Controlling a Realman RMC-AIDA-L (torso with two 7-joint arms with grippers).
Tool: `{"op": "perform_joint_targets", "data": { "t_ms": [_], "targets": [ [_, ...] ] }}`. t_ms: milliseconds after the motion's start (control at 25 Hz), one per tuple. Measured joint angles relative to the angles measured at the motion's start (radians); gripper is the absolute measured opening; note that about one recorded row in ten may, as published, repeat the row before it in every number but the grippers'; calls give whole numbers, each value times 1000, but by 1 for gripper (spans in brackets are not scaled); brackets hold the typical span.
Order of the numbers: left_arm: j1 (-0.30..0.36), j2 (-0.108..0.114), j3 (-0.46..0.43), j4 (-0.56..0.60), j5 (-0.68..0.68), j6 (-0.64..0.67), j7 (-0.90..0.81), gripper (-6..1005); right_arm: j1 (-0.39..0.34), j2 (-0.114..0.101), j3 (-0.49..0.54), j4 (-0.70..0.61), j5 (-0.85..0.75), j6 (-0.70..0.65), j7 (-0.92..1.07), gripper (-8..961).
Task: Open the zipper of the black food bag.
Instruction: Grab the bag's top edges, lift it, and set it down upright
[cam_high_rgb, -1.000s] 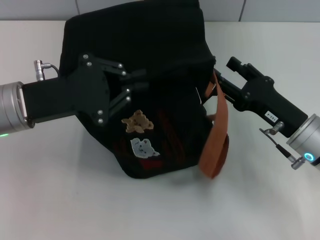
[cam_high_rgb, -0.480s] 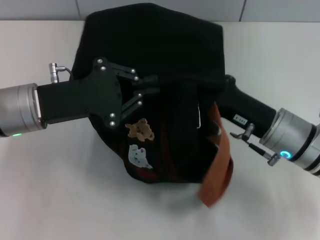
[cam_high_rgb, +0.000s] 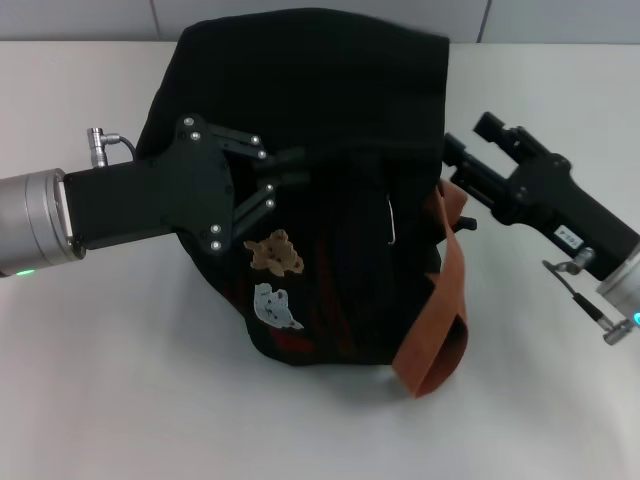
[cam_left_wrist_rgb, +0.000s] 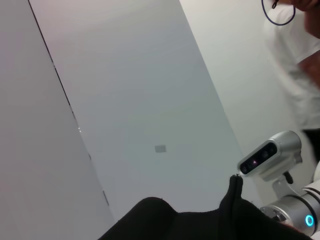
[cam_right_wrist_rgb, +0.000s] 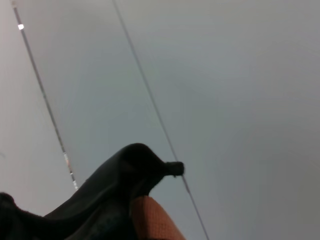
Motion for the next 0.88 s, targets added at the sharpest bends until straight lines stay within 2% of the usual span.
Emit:
{"op": "perform_joint_targets", "data": {
  "t_ms": [360,560,680,800,840,880],
  "targets": [
    [3,-1,3,-10,-30,-5,1,89,-25,-2,-12,-13,-9,-128,-1,799],
    [12,-1,0,-10,-32,1,2,87,-37,1,-81,-61,-10,-177,-29,792],
    [15,-1,1,-10,-33,2,2,87,-39,2,-109,-64,-10,-176,-149,789],
    [15,-1,5,-11,-33,3,2,87,-47,4,-118,-38,-10,-175,-341,786],
    [15,-1,6,-14,-33,4,2,87,-52,5,-116,-5,-10,-177,-475,786],
    [15,-1,6,-18,-34,6,2,87,-52,5,-116,-5,-10,-177,-475,786]
  ]
}}
